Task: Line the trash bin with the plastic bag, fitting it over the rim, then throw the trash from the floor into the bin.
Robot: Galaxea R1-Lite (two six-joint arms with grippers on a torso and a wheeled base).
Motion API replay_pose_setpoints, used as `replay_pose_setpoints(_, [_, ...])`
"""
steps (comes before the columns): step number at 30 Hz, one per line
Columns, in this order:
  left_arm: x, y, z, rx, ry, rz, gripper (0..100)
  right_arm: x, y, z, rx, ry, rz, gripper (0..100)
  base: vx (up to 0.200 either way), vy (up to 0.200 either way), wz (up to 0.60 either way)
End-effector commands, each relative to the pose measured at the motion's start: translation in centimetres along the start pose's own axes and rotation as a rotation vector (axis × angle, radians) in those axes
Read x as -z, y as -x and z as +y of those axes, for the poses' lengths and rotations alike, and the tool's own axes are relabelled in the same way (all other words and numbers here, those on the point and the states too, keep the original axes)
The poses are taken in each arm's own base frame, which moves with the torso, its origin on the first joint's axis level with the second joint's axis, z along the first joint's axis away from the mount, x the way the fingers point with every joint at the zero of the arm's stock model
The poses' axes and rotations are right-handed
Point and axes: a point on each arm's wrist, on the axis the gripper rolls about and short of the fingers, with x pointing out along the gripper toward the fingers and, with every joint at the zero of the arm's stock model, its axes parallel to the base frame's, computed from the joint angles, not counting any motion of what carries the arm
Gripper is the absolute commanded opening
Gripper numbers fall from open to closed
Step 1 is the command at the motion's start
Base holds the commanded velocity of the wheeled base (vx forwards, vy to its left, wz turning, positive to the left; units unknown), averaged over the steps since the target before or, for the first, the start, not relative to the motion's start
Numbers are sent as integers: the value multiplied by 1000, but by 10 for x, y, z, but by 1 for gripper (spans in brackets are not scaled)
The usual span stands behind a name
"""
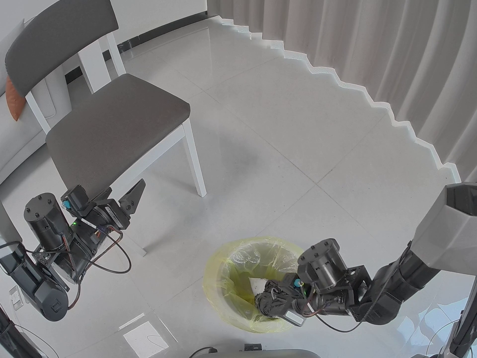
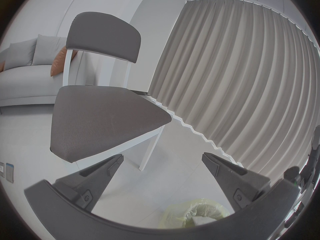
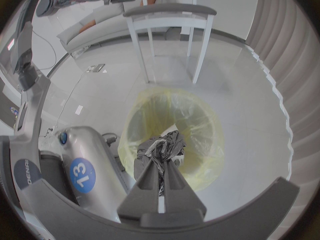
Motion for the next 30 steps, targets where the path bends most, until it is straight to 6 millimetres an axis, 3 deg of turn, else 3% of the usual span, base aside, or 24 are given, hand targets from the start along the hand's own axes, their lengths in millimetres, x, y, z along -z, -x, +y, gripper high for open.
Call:
replay_pose_setpoints(1, [-2, 0, 1, -3, 3, -16, 100, -26, -33, -10, 1, 28, -15, 0, 0, 0, 0])
replay_pose_setpoints(8, [-3, 1, 1, -13, 3, -21, 100, -50, -65, -9, -36, 41, 0, 0, 0, 0, 0])
replay_pose_setpoints(14, [-3, 1, 2, -23, 5, -24, 100, -40, -78, -13, -36, 34, 35, 0, 0, 0, 0])
replay_pose_setpoints(22, [-2, 1, 2, -25, 14, -22, 100, -25, -81, -59, 24, -18, 57, 0, 0, 0, 0])
replay_pose_setpoints(25, [-2, 3, 2, -26, 22, -18, 100, -32, -81, -72, 47, -33, 27, 0, 0, 0, 0])
replay_pose_setpoints(29, [-2, 3, 3, -30, 22, -17, 100, -34, -82, -72, 30, -35, 46, 0, 0, 0, 0])
replay_pose_setpoints(30, [-2, 4, 4, -32, 22, -16, 100, -27, -89, -64, 7, -30, 85, 0, 0, 0, 0])
